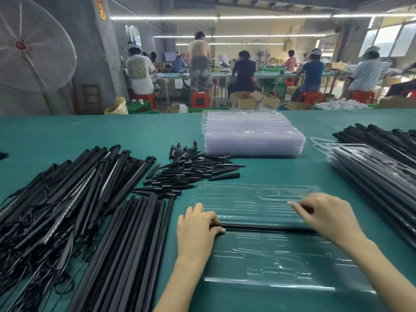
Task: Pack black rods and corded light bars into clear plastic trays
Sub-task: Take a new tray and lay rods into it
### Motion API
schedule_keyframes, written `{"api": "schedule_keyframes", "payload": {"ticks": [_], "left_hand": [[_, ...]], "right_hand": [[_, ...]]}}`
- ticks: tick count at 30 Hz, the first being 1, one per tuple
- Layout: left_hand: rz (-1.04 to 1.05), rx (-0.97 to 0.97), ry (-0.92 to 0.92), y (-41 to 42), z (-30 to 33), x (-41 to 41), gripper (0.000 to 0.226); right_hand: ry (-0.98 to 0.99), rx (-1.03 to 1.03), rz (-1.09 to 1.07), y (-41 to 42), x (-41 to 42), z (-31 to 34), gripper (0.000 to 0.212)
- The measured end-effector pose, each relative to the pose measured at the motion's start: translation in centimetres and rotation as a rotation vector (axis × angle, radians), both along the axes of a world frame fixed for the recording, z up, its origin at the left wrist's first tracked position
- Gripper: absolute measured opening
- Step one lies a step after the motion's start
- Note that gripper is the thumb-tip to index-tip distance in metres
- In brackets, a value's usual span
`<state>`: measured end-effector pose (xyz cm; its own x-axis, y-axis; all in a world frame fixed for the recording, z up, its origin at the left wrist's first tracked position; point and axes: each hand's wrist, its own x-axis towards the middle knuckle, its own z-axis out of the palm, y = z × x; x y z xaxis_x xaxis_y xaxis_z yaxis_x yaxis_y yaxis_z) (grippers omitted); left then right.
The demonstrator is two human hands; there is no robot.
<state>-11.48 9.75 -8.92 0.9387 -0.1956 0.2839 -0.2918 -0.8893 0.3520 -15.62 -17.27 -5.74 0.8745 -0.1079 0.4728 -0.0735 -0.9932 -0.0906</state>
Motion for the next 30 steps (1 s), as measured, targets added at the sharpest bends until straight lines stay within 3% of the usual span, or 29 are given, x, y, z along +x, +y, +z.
{"api": "schedule_keyframes", "payload": {"ticks": [3,6,8,12,19,21,26,30], "left_hand": [[-0.003,-0.010,0.007,0.1,0.0,0.1,0.024],[0.007,-0.019,0.023,0.3,-0.2,0.4,0.027],[0.010,-0.035,0.031,0.6,-0.5,0.6,0.027],[0.014,-0.037,0.019,0.6,-0.5,1.0,0.026],[0.025,-0.062,0.049,0.5,-0.4,1.1,0.022],[0.011,-0.051,0.055,0.6,-0.5,1.1,0.026],[-0.016,-0.063,0.051,0.8,-0.8,0.9,0.030],[-0.039,-0.073,0.038,0.9,-0.9,0.7,0.029]], "right_hand": [[-0.062,0.085,0.186,6.1,3.4,1.5,0.036],[0.198,0.109,0.455,12.9,7.8,1.3,0.025],[0.383,0.156,0.525,16.4,10.8,0.4,0.025],[0.406,0.279,0.506,20.1,15.1,-0.8,0.027],[0.353,0.140,0.441,21.9,17.5,-2.1,0.019],[0.280,0.315,0.485,21.5,17.2,-2.3,0.016],[-0.064,1.091,0.552,18.1,14.1,-0.2,0.002],[-0.192,1.591,0.559,12.2,10.1,3.4,0.014]]}}
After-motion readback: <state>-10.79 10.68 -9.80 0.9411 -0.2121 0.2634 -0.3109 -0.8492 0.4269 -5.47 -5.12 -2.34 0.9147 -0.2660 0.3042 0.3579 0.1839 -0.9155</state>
